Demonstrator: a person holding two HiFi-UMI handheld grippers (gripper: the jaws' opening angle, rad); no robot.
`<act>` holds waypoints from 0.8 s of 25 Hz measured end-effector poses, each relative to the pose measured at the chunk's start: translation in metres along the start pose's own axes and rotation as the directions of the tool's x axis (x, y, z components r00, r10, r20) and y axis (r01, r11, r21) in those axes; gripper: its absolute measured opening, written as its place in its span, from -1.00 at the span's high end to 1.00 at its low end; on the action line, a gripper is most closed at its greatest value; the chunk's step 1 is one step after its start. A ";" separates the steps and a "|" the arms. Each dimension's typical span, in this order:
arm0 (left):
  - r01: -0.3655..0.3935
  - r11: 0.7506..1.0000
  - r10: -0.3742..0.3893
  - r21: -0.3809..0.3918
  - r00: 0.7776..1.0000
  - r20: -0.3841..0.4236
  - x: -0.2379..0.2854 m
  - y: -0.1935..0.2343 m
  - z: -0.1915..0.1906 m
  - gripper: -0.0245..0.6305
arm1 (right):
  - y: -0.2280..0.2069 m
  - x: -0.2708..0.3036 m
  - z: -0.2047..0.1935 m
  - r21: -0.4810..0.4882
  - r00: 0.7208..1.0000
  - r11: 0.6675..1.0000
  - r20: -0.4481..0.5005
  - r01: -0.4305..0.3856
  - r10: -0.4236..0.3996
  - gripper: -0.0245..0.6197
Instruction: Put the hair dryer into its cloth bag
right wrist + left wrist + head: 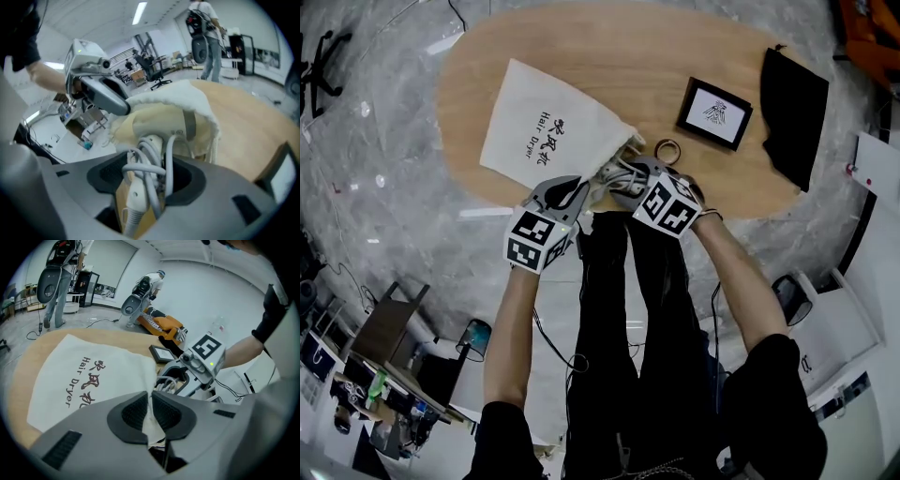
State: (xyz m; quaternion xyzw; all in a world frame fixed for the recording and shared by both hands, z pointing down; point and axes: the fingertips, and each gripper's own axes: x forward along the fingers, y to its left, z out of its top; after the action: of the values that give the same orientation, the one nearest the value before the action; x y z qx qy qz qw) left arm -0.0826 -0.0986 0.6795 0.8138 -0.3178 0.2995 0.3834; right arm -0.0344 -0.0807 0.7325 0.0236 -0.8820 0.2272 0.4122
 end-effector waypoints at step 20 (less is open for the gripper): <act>0.016 1.000 -0.015 0.013 1.000 -0.017 0.008 0.005 -0.004 0.82 | 0.045 -0.014 0.007 -0.432 0.940 0.837 0.090 0.335 -0.329 0.23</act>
State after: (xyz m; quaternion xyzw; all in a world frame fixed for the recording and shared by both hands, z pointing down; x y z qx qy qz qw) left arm -0.0825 -0.0996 0.6896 0.8160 -0.3063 0.3056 0.3832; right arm -0.0403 -0.0449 0.7011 0.0833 -0.8952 -0.0536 0.4346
